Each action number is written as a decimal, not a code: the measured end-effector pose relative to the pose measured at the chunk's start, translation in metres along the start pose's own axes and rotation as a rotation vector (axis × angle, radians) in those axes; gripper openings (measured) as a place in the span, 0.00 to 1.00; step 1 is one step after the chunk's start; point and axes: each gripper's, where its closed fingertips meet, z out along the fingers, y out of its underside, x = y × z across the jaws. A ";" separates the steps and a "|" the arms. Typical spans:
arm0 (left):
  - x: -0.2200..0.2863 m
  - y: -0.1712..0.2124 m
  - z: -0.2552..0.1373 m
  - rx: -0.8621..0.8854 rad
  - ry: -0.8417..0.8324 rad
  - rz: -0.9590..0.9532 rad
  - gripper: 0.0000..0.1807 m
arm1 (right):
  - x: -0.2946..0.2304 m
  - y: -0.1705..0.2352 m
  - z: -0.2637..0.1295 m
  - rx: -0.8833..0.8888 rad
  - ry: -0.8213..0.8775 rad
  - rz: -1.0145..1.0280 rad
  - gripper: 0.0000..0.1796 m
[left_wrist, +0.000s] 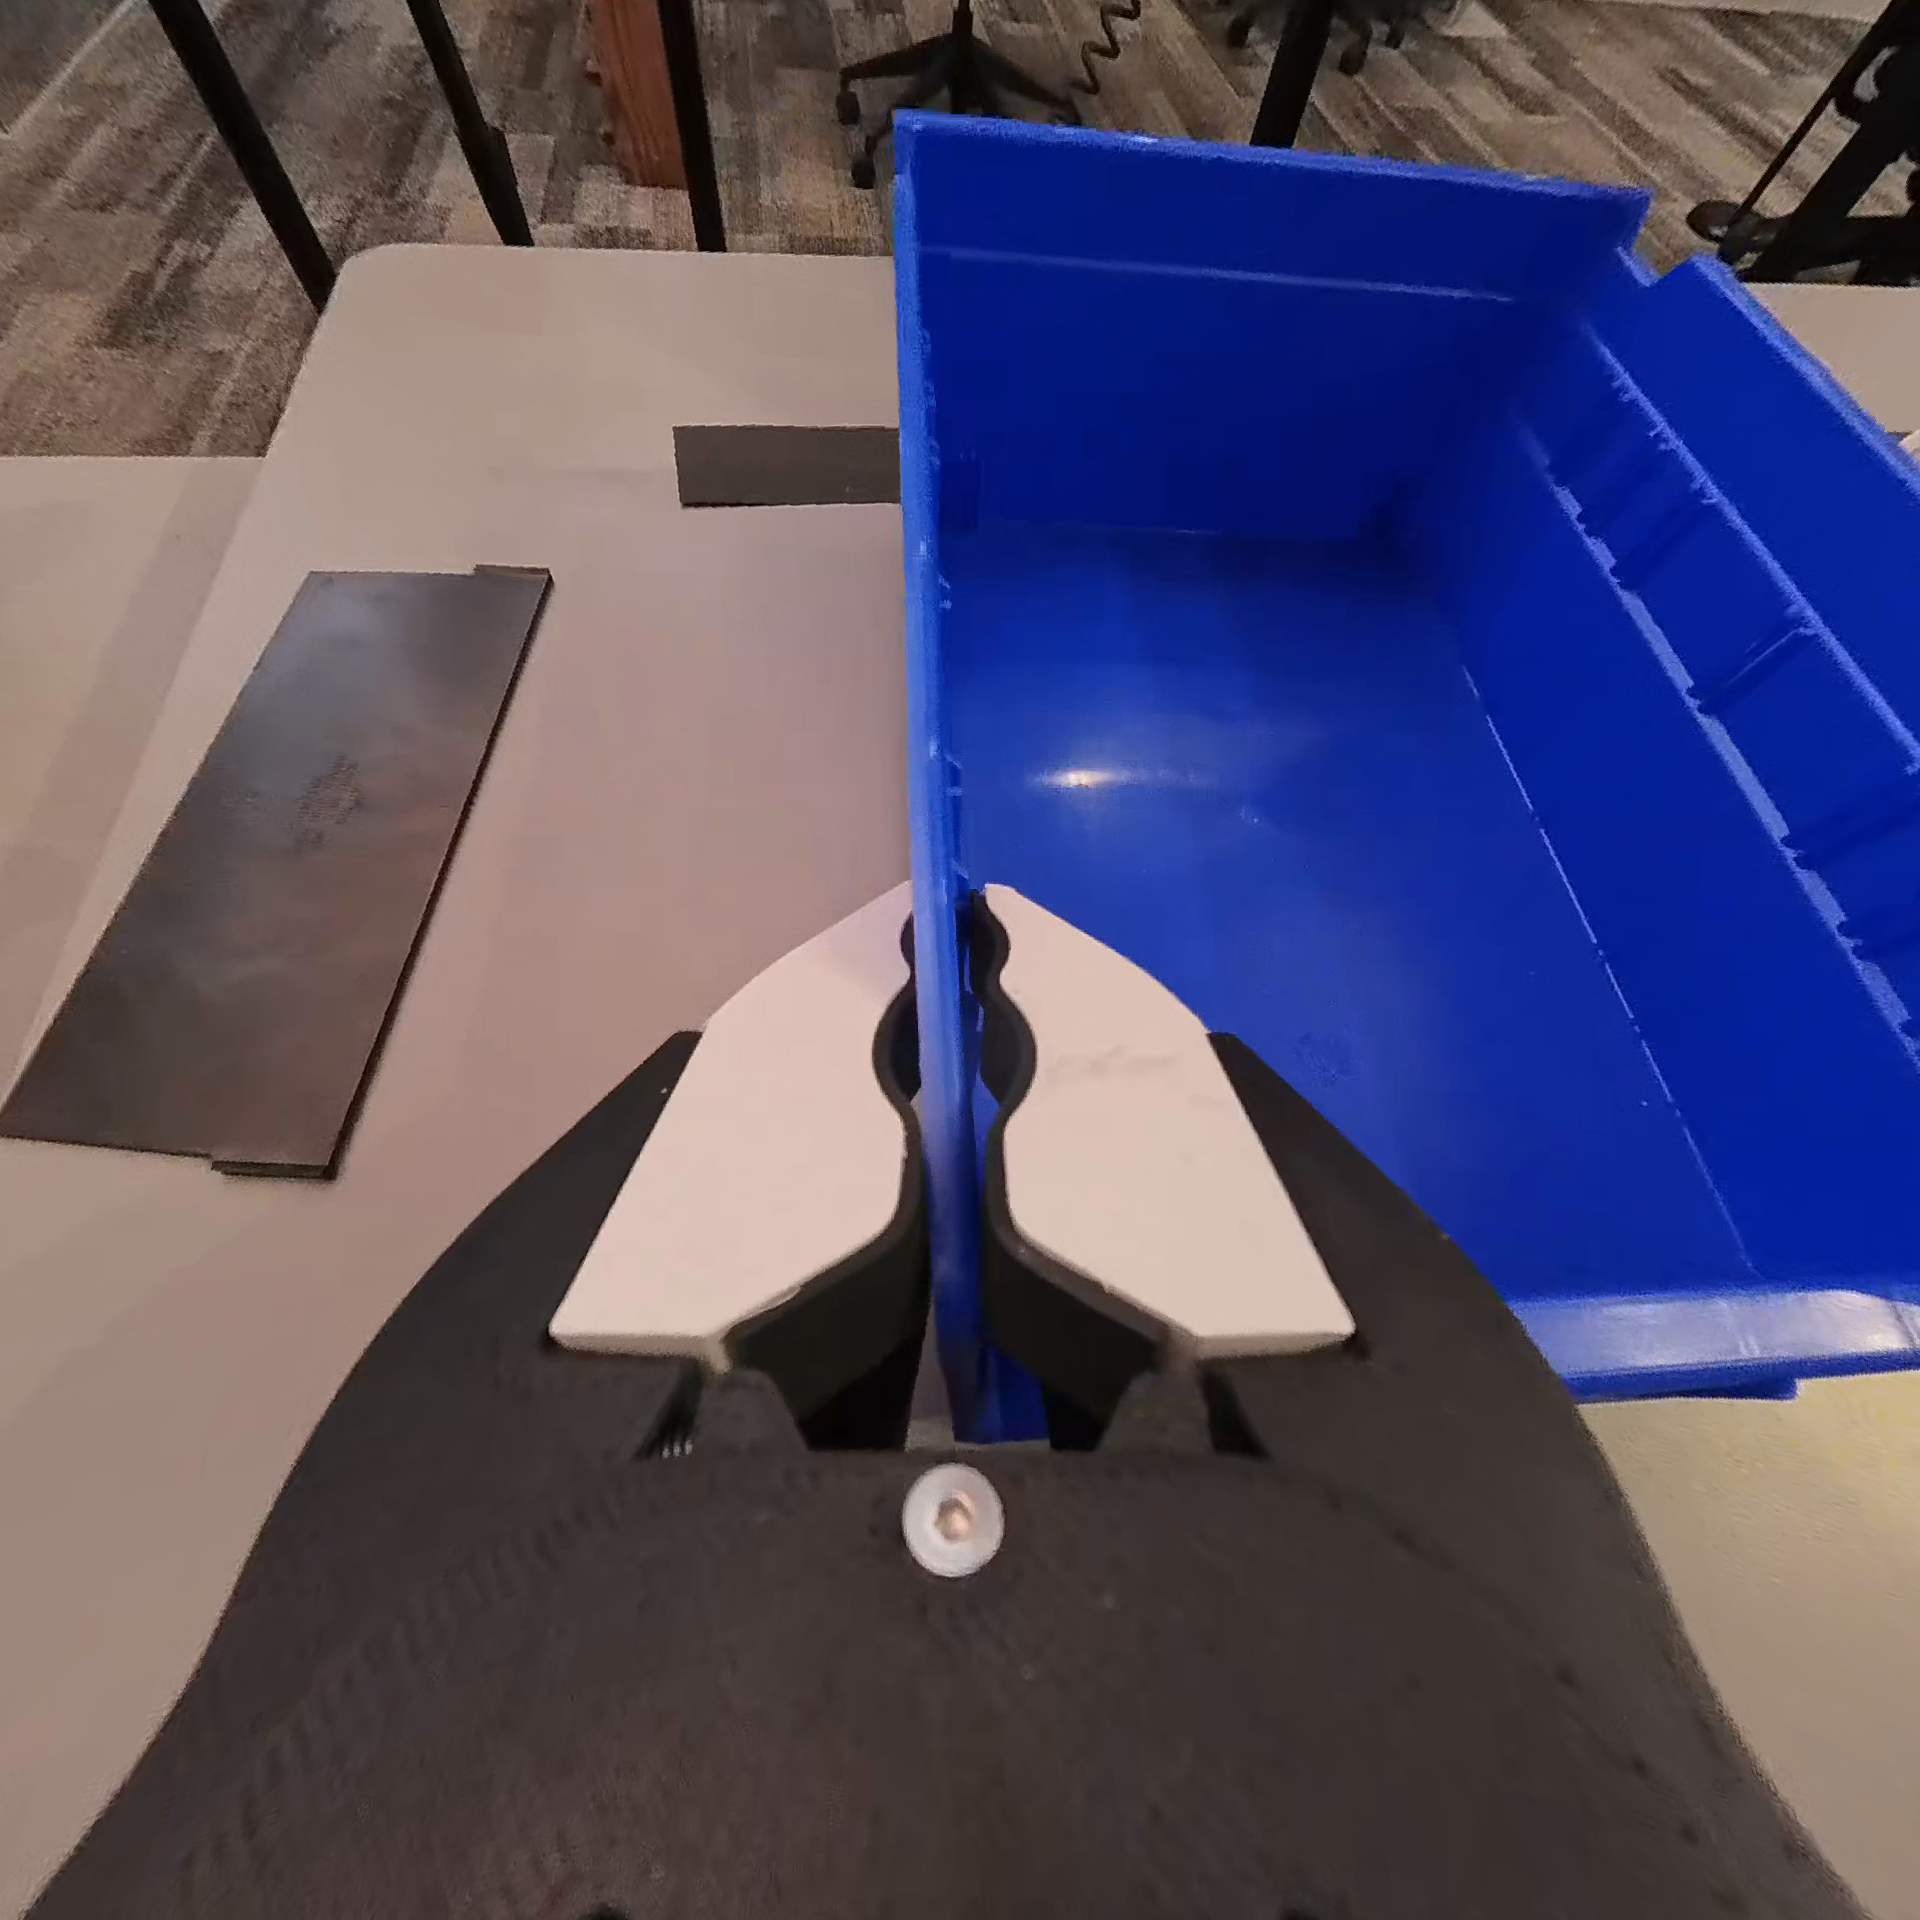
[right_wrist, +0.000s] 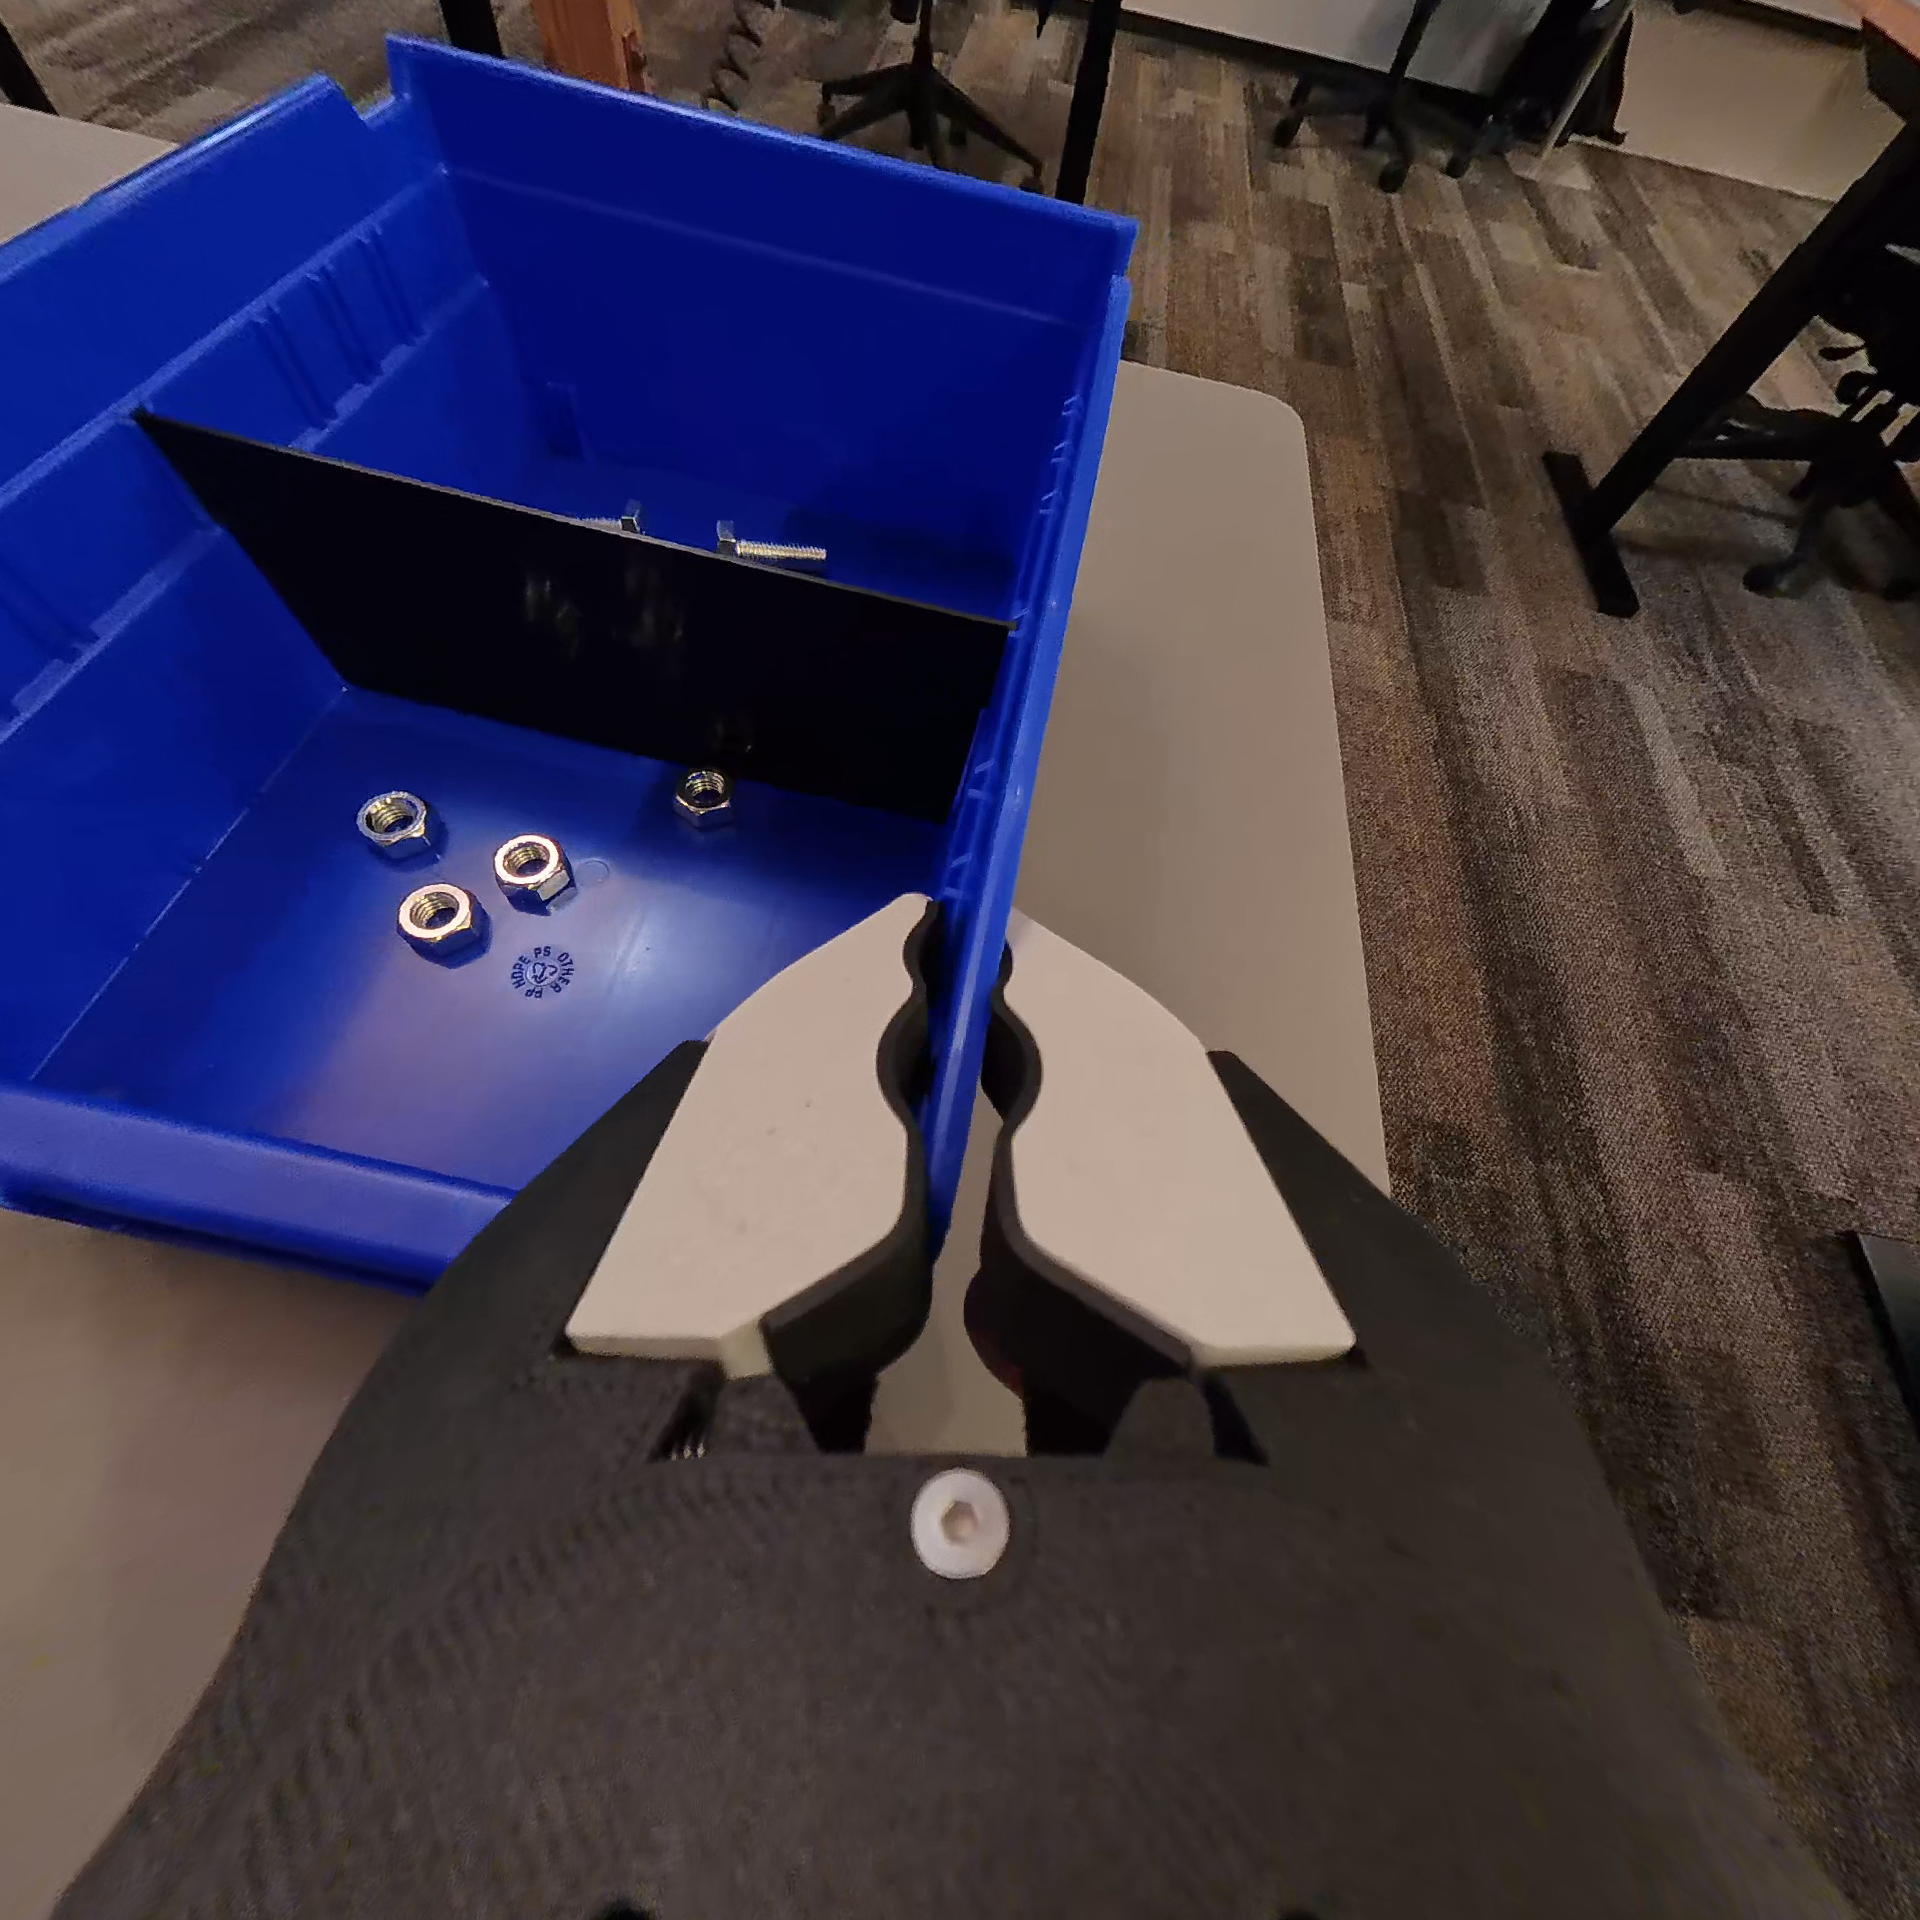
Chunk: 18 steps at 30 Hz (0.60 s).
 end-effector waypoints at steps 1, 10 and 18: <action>0.000 -0.002 -0.002 0.008 -0.004 0.004 0.02 | 0.000 0.000 0.000 -0.002 -0.003 -0.001 0.02; 0.005 -0.024 -0.022 0.120 -0.001 0.005 0.02 | 0.004 0.007 -0.018 -0.028 -0.051 -0.030 0.02; 0.015 -0.017 -0.033 0.095 0.045 0.006 0.03 | 0.000 0.024 -0.048 -0.031 -0.171 -0.096 0.03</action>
